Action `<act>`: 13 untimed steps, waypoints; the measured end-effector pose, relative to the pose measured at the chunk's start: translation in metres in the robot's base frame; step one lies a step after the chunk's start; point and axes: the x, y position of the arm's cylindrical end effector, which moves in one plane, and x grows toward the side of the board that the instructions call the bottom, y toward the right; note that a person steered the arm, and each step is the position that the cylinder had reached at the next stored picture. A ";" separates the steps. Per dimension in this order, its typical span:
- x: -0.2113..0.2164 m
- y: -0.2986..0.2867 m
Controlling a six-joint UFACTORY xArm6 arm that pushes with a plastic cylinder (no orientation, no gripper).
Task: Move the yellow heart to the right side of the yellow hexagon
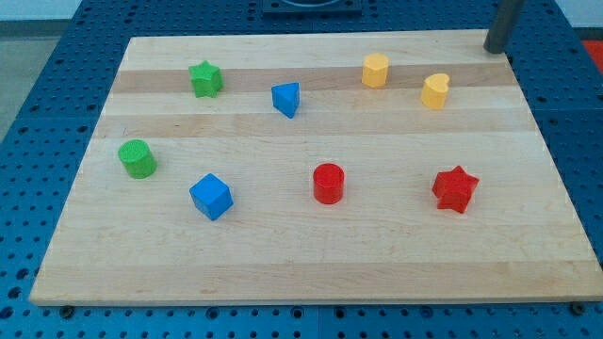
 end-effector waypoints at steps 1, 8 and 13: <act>0.000 -0.002; 0.087 0.017; 0.082 0.012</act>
